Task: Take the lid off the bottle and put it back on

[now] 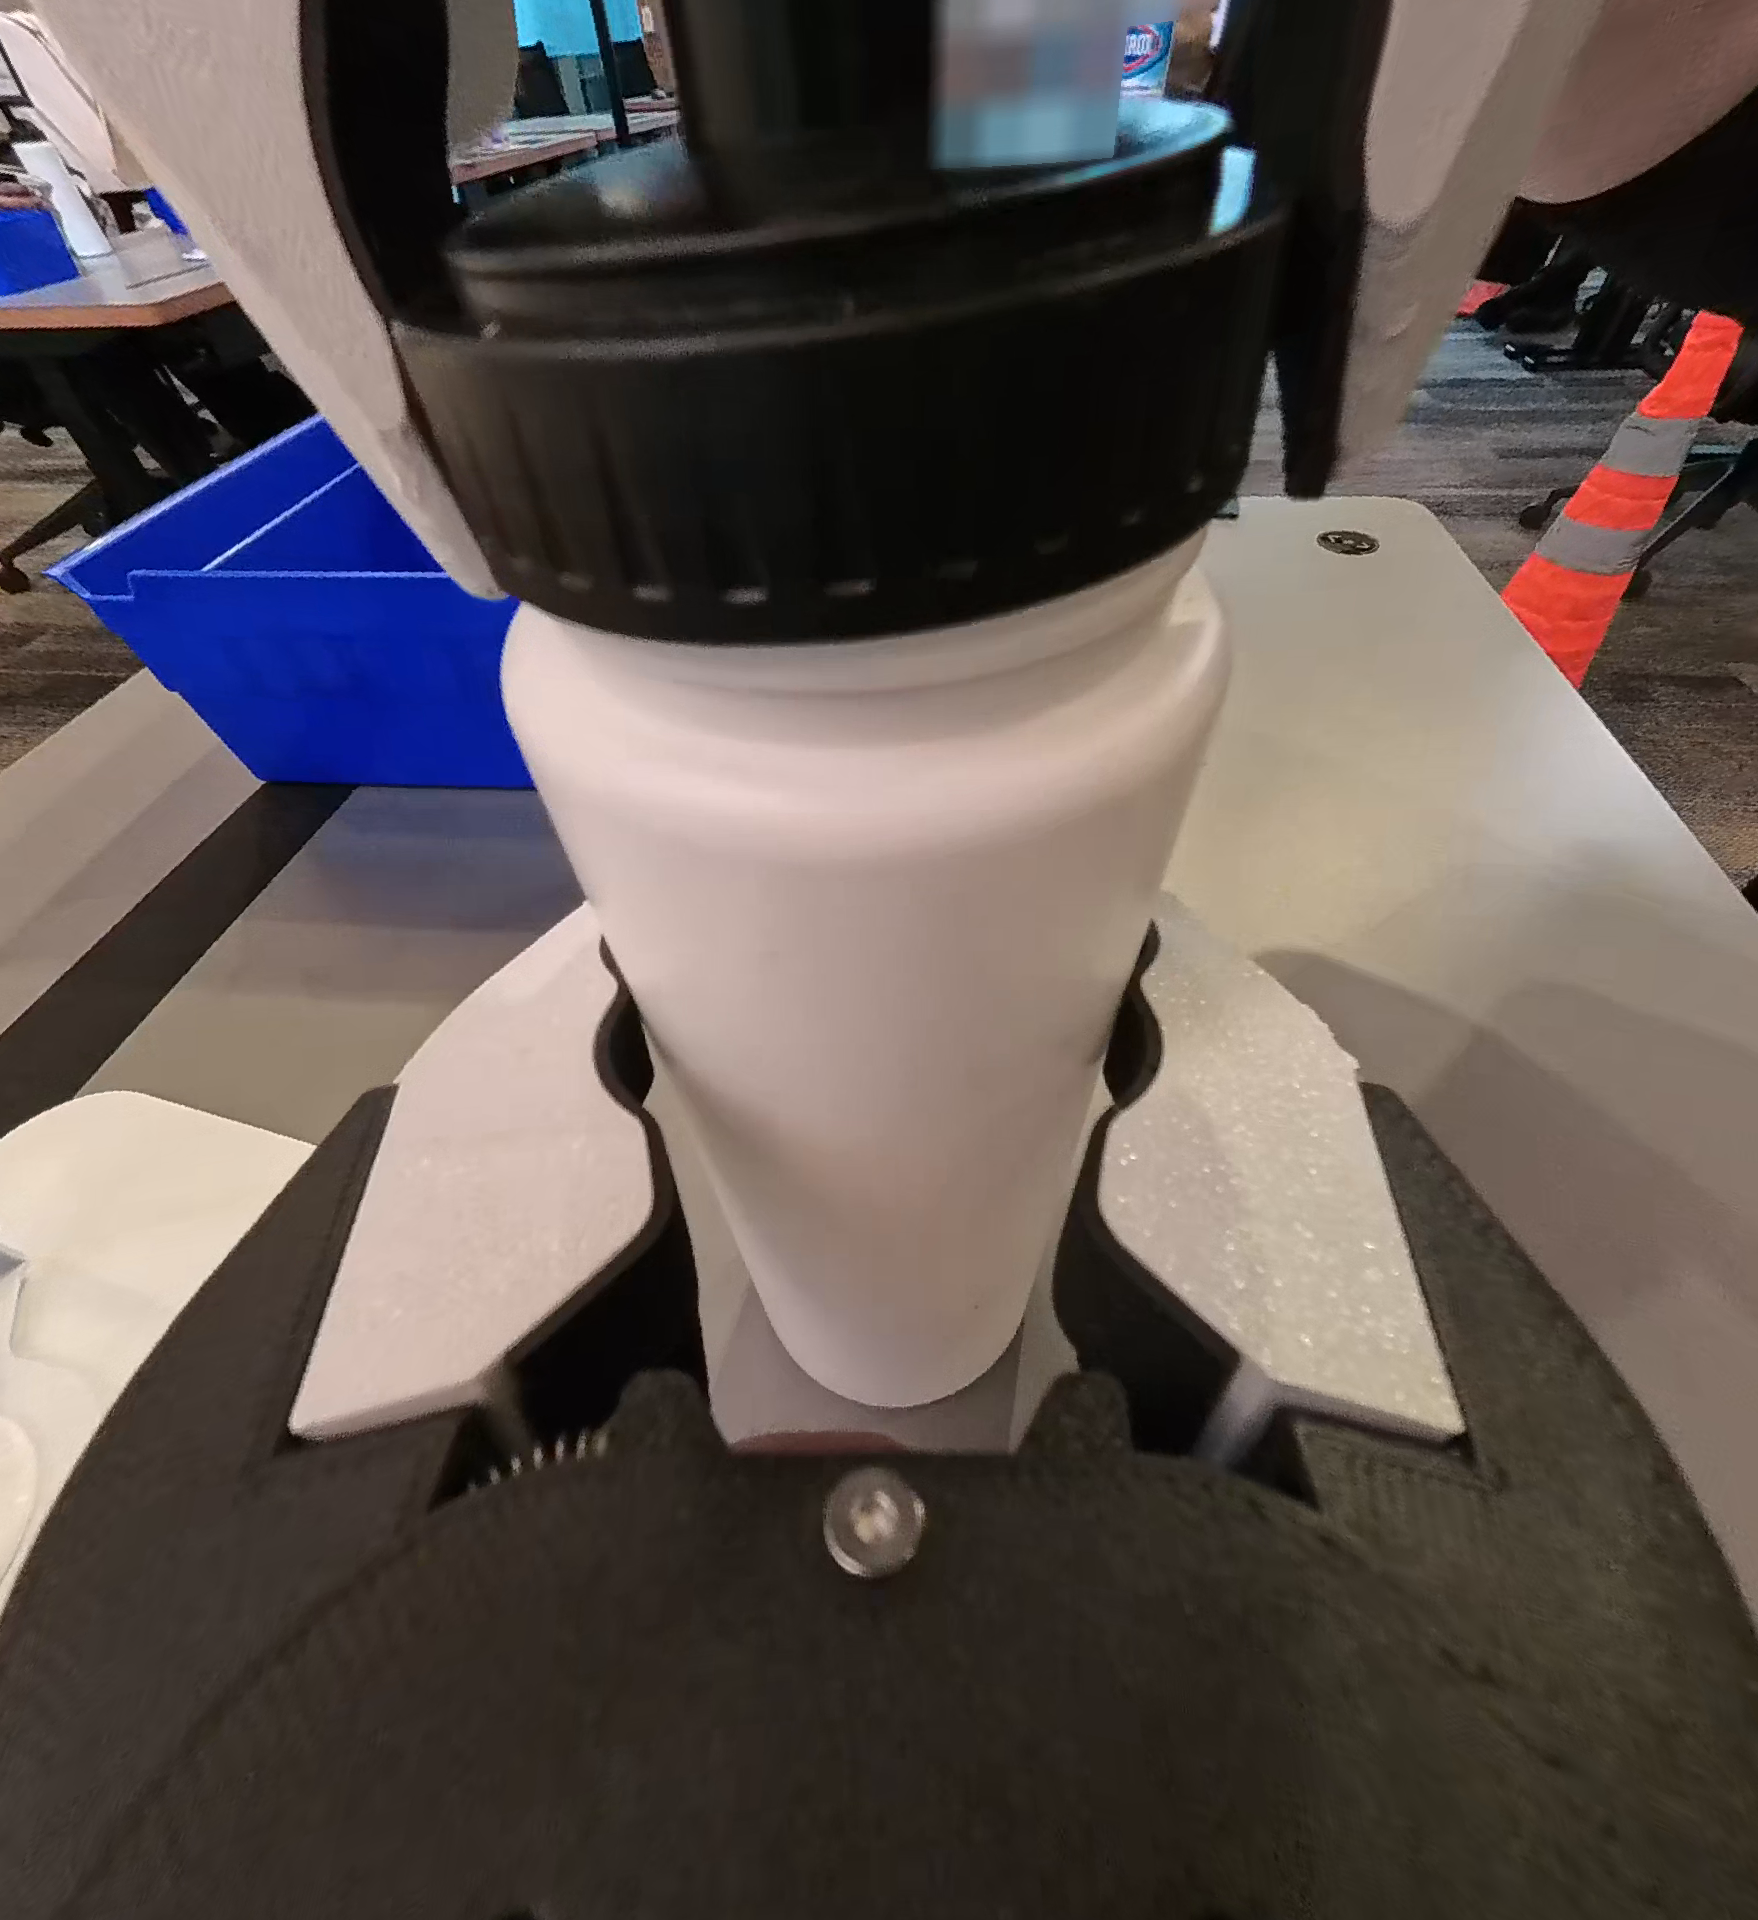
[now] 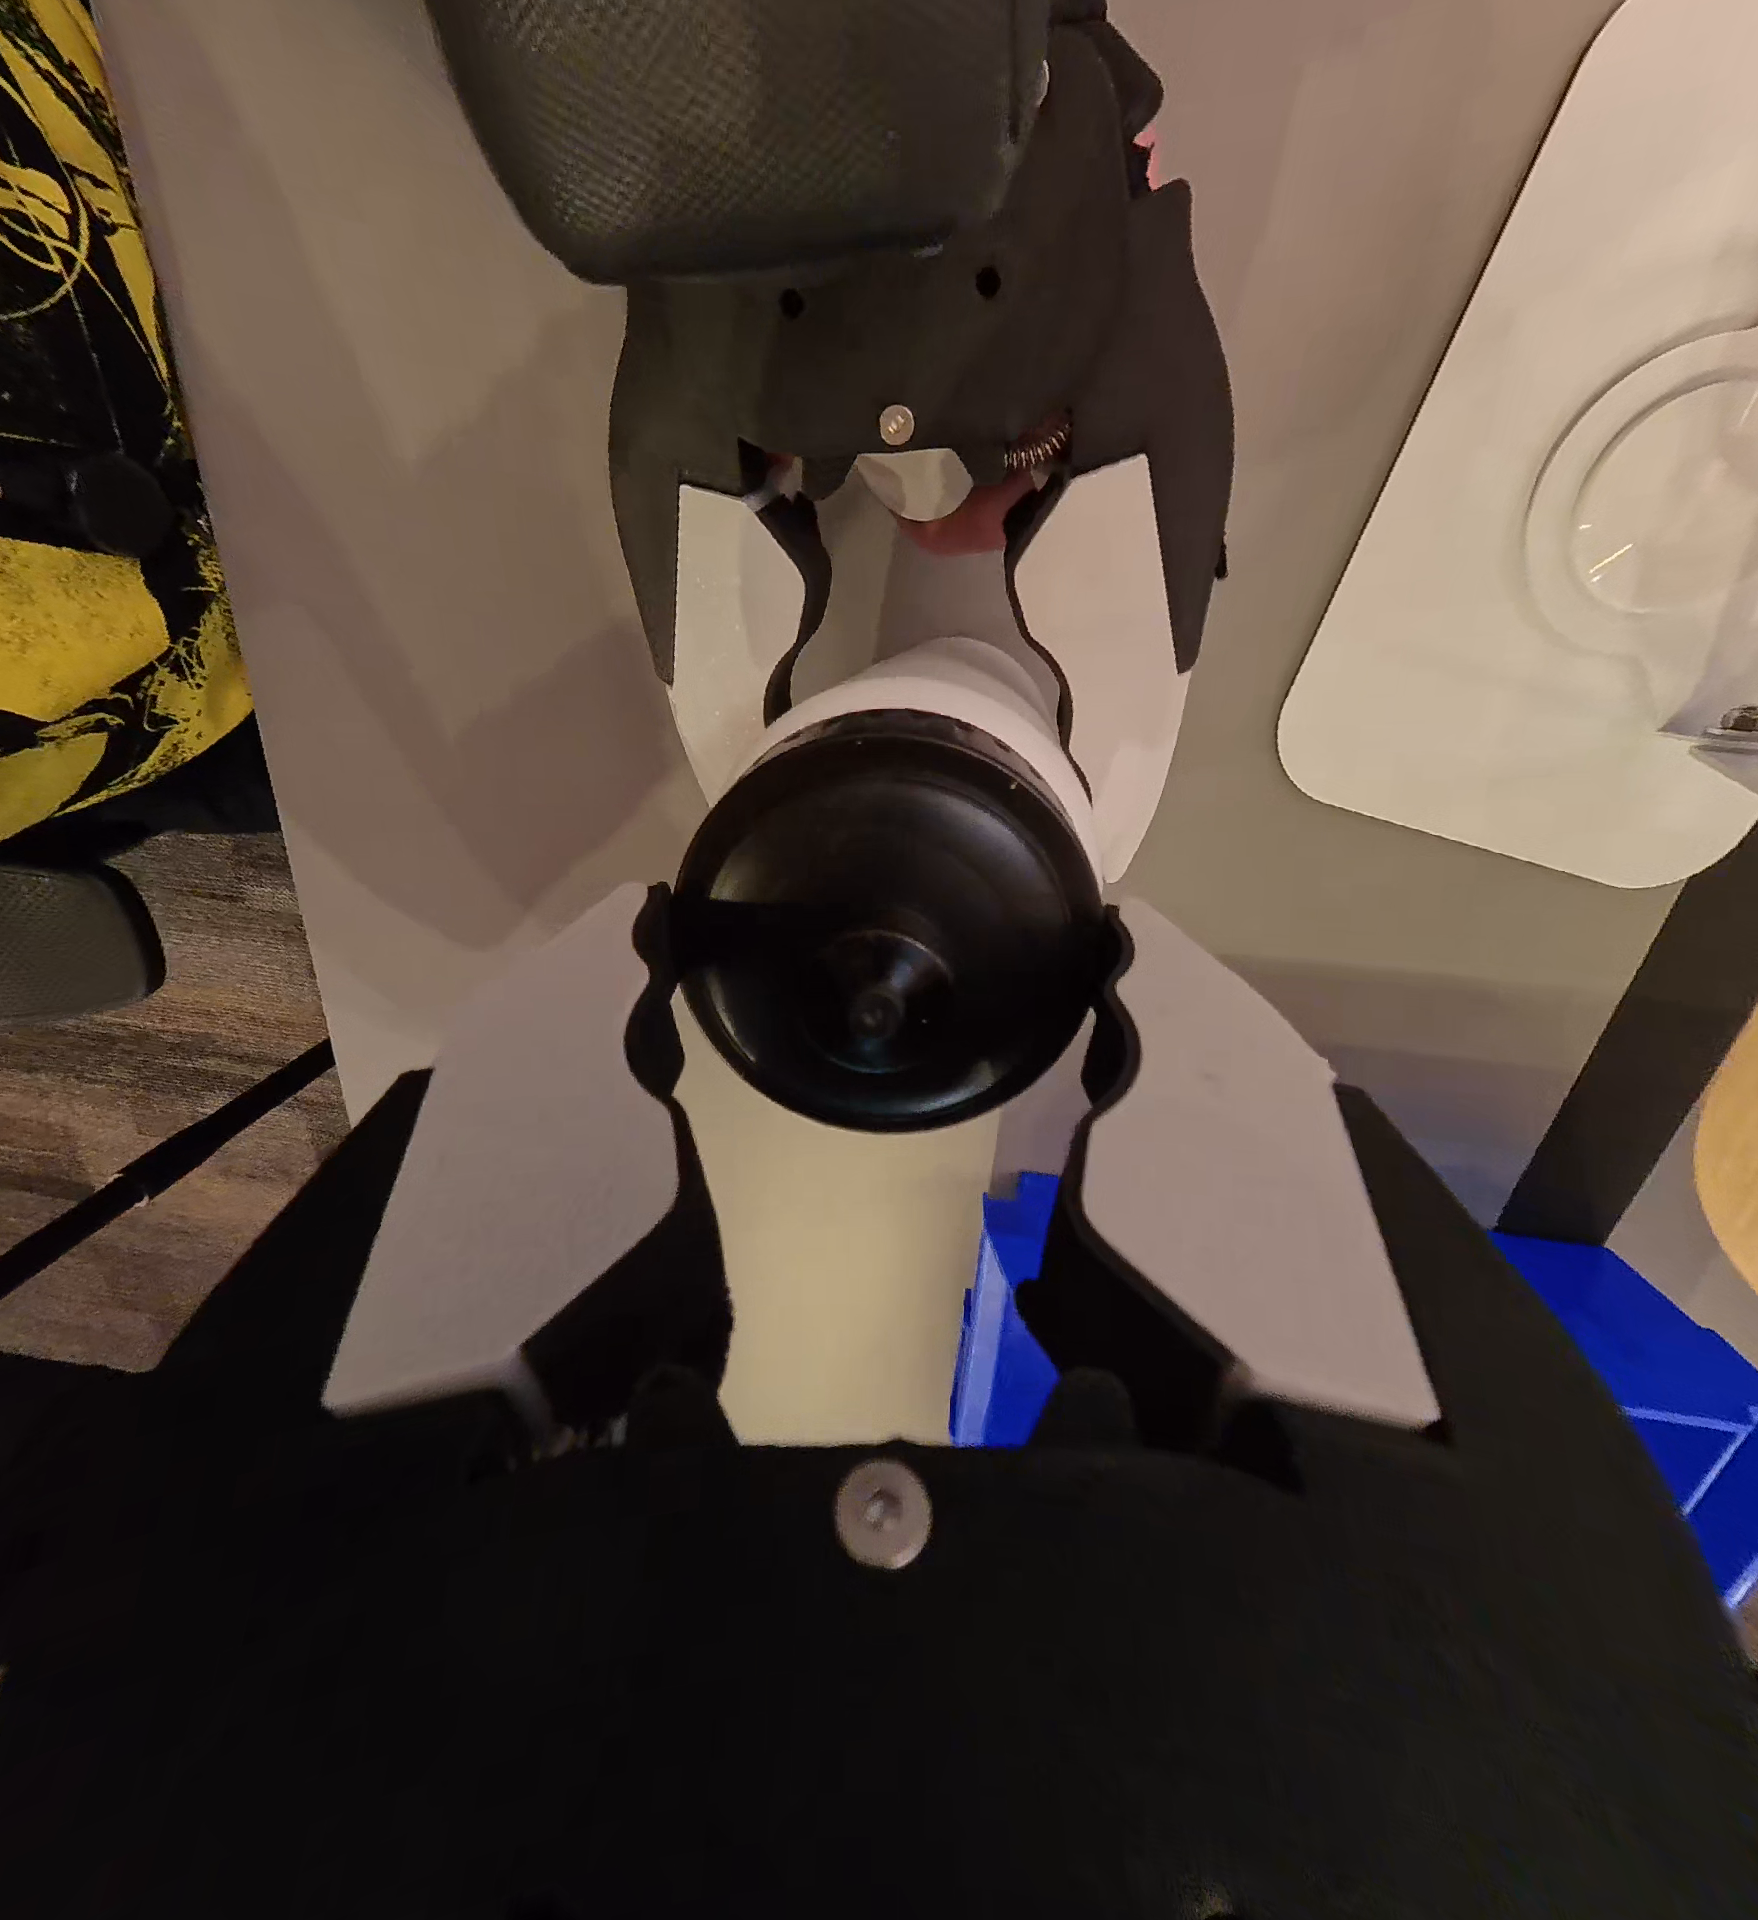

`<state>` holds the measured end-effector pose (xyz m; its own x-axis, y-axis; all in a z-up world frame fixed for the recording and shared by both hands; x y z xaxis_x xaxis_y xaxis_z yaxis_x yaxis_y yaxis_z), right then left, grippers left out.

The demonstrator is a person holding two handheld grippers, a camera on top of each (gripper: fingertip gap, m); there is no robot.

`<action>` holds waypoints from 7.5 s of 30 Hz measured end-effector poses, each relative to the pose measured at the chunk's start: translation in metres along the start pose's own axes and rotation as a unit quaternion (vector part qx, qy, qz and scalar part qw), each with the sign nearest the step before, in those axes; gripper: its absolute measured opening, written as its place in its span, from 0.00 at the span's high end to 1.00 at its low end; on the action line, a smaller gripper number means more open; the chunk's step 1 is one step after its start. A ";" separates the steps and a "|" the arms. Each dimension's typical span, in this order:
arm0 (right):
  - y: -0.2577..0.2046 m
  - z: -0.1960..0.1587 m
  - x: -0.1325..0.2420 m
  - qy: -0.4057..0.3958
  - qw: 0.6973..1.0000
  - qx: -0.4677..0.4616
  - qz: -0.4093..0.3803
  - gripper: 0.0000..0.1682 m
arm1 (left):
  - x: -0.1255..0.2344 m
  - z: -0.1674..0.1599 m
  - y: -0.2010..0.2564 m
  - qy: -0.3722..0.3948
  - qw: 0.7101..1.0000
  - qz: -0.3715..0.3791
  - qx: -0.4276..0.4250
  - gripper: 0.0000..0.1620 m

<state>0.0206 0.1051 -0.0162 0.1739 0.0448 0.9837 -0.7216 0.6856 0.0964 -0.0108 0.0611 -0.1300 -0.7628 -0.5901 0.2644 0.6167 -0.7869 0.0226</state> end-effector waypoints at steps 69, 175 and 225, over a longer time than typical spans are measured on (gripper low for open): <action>-0.006 -0.008 0.004 0.029 0.952 -0.300 -0.046 0.55 | 0.000 -0.001 -0.004 0.009 1.000 0.002 0.008 0.47; -0.009 -0.007 0.012 -0.047 0.983 -0.165 -0.061 0.54 | -0.004 -0.001 -0.001 0.015 1.000 -0.003 0.006 0.47; -0.008 -0.007 0.010 -0.043 0.979 -0.194 -0.044 0.49 | -0.008 0.000 0.001 0.017 1.000 -0.008 0.005 0.47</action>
<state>0.0328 0.1045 -0.0080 0.1552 -0.0762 0.9849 -0.3956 0.9088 0.1327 -0.0038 0.0646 -0.1321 -0.7789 -0.5829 0.2313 0.6057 -0.7949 0.0363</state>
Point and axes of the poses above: each gripper's, where its closed fingertips meet, x back along the fingers, z out of its top, y = z × x across the jaws, the point moved 7 cm from there along x, back along the fingers, and after that the axes turned 13 degrees about -z, right-handed, at the moved point
